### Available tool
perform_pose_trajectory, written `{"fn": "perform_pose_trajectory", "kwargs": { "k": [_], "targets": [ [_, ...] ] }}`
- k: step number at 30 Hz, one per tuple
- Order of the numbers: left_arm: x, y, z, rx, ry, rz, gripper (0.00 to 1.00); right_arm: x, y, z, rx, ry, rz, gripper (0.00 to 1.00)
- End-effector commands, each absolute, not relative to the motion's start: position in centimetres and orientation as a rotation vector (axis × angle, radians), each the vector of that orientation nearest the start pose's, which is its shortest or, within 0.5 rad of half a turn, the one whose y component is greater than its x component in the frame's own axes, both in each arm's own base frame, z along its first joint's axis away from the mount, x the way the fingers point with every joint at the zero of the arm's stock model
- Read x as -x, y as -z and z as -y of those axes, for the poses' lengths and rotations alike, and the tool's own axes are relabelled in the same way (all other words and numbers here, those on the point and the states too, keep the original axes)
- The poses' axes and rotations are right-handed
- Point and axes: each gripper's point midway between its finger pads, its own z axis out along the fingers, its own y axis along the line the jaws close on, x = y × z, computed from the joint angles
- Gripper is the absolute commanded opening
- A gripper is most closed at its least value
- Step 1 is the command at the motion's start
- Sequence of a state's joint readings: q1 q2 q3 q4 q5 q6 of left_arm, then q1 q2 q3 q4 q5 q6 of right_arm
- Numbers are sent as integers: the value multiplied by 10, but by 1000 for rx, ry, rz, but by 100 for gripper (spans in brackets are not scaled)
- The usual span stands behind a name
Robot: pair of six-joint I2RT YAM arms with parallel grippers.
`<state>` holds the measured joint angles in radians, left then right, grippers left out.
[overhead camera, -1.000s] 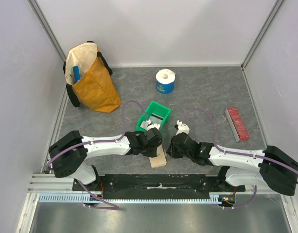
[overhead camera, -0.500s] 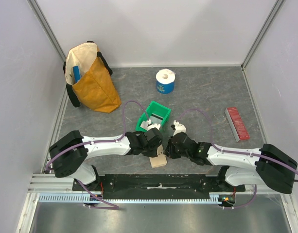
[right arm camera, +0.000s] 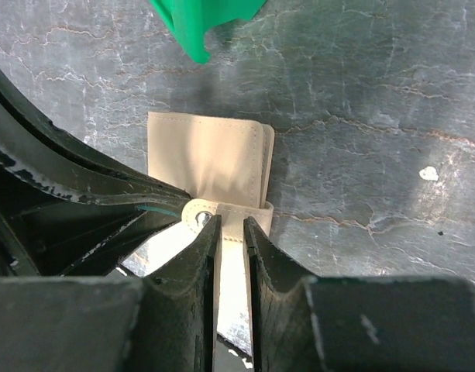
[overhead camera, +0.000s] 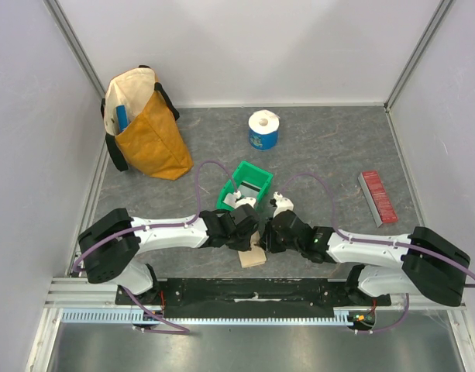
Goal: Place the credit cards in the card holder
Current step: Close the card holder at the center of the board.
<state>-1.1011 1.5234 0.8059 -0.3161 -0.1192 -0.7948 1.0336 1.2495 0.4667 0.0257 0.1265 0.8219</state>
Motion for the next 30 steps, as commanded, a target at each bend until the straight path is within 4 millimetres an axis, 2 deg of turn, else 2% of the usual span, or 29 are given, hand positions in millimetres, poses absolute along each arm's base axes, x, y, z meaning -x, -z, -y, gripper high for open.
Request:
{"fn": "perform_pose_trajectory", "kwargs": {
  "k": [1,12,21,30],
  "targets": [
    [-135,-8,298,-382,465,-2704,2,-165,-62,-295,211,-826,-2386,24],
    [-136,-8,294,-374,455,-2700,2,-162,-56,-305,243,-845,-2423,24],
    [-136,-9,291,-353,444,-2698,2,-154,-40,-300,251,-821,-2478,20],
    [-137,-9,290,-334,438,-2700,2,-151,-40,-296,294,-791,-2485,19]
  ]
}}
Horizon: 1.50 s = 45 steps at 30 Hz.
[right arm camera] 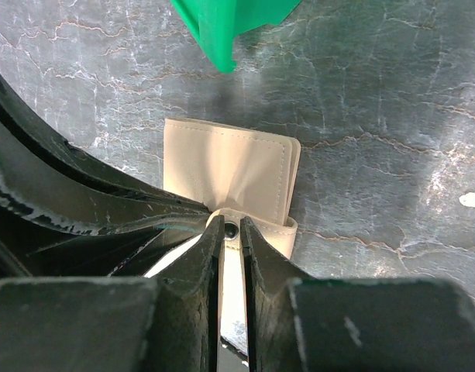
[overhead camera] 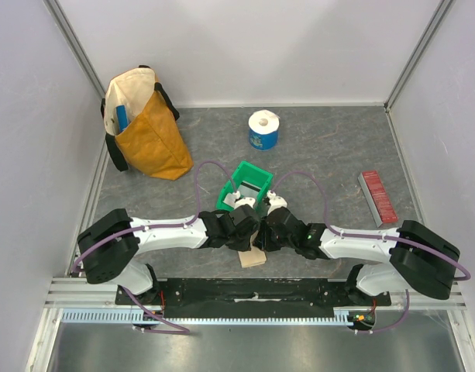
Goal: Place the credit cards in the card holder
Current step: Close the card holder at the center of the board.
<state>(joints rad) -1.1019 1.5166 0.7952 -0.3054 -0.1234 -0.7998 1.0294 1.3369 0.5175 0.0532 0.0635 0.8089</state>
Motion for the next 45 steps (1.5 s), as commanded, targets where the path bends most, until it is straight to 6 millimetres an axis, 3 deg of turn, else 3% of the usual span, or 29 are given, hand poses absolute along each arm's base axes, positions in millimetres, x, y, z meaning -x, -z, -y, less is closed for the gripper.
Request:
{"fn": "perform_pose_trajectory", "kwargs": {
  "k": [1,20,29,38,45],
  "targets": [
    [-137,-9,290,-334,438,-2699,2,-150,-39,-295,304,-780,-2487,19],
    [-137,-9,286,-307,418,-2701,2,-127,-2,-285,379,-531,-2562,10],
    [-138,-10,283,-284,411,-2697,2,-109,22,-256,331,-413,-2611,5],
    [-138,-11,281,-198,434,-2696,2,-96,26,-257,356,-463,-2612,4],
    [-136,-10,281,-169,441,-2706,2,-94,31,-237,337,-279,-2613,0]
  ]
}}
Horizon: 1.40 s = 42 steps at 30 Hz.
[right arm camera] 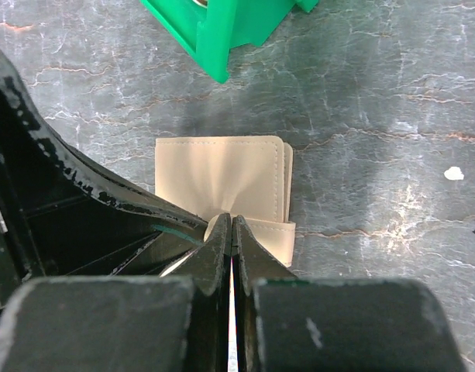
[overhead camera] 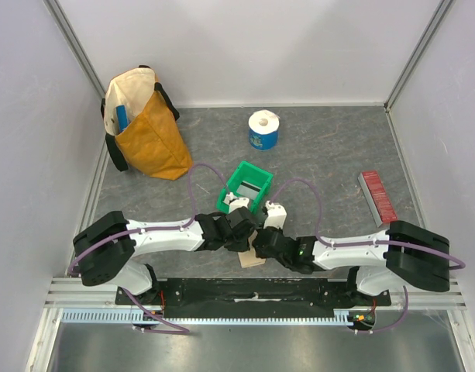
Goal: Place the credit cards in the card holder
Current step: Close the card holder at the center of the board.
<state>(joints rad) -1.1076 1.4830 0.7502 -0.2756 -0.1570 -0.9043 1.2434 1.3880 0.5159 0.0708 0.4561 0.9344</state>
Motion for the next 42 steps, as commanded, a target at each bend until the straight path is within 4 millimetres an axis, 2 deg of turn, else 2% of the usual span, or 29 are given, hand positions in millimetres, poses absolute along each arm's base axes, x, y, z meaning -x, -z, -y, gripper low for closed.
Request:
{"fn": "perform_pose_trajectory", "kwargs": {
  "k": [1,8,12,18,20,31,39,42],
  "targets": [
    [-136,-10,281,-169,444,-2705,2,-92,30,-235,346,-260,-2611,0],
    [-136,-10,280,-165,433,-2708,2,-78,42,-233,405,-164,-2638,0],
    [-135,-8,277,-147,423,-2712,2,-70,56,-224,412,-99,-2679,0],
    [-135,-10,276,-140,428,-2708,2,-64,64,-204,359,-20,-2704,0],
    [-135,-10,275,-140,423,-2709,2,-62,66,-203,352,-53,-2703,0],
    [-134,-7,273,-132,406,-2716,2,-73,45,-235,485,-244,-2545,0],
    [-135,-8,274,-132,404,-2717,2,-79,34,-226,372,-334,-2494,5],
    [-136,-10,277,-143,419,-2708,2,-85,26,-230,337,-355,-2464,8]
  ]
}}
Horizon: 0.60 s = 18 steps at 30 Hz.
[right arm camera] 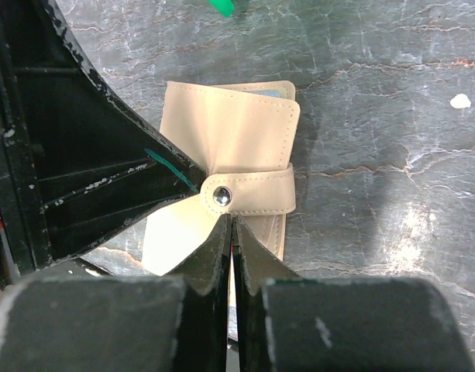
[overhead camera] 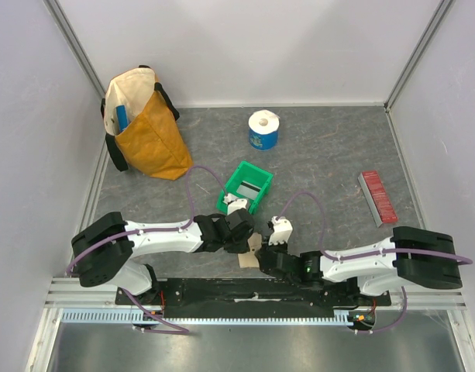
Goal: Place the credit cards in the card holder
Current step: Close the card holder at the center of the board.
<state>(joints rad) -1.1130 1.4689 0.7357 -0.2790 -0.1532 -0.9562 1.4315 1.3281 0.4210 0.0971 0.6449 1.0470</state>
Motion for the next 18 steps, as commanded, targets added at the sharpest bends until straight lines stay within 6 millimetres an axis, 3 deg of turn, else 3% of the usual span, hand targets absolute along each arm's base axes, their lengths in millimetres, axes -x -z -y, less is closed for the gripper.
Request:
{"fn": "perform_pose_trajectory", "kwargs": {
  "k": [1,7,12,18],
  "targets": [
    [-137,-11,278,-148,420,-2704,2,-87,22,-234,325,-368,-2454,9],
    [-138,-15,280,-164,428,-2697,2,-106,-12,-254,219,-495,-2411,10],
    [-142,-24,280,-161,433,-2672,2,-115,-43,-260,155,-631,-2372,15],
    [-151,-57,288,-188,505,-2588,19,-133,-52,-246,63,-631,-2377,32]
  ]
}}
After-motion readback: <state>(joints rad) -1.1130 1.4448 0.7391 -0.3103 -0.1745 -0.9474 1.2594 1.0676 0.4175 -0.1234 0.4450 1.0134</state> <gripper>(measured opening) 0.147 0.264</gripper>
